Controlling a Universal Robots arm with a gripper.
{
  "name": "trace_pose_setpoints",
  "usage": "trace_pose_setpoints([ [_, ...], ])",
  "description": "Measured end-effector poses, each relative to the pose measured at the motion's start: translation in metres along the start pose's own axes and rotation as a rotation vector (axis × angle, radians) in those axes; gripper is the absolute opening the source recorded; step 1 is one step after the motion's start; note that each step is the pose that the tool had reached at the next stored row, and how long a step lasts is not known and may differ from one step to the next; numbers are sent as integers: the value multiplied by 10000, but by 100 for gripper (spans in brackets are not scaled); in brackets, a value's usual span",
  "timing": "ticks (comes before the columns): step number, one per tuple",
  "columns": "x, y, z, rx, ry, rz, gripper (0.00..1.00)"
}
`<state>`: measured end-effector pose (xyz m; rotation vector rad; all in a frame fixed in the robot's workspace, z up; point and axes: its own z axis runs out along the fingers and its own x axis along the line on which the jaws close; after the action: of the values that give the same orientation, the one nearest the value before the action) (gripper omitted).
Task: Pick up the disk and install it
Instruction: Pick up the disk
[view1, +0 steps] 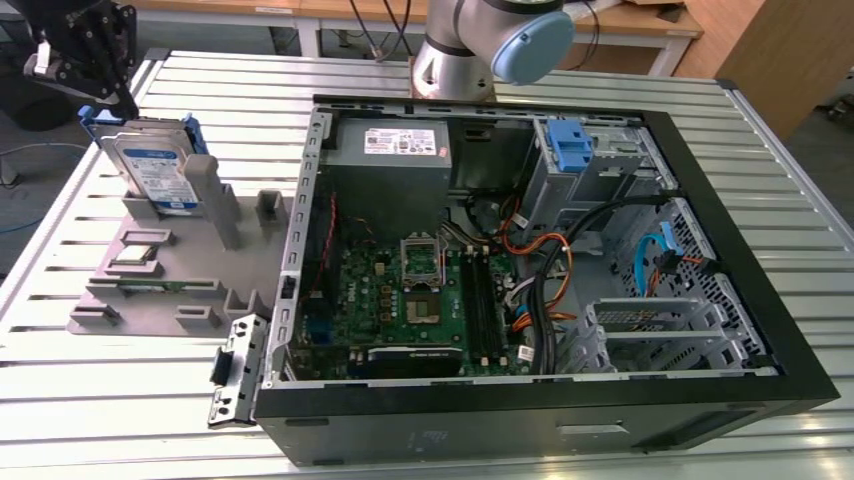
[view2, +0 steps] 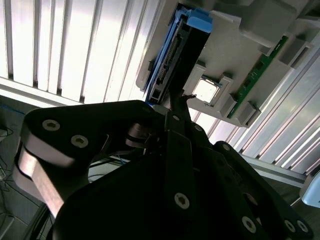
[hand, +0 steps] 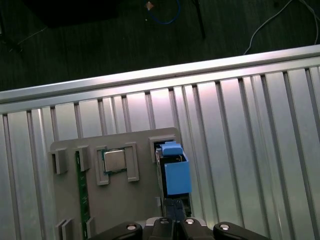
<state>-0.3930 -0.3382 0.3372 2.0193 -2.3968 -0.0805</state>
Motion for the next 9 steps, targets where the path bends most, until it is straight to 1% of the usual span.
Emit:
trace_pose_setpoints([
  [9, 0, -2, 0, 0, -1, 0, 11],
])
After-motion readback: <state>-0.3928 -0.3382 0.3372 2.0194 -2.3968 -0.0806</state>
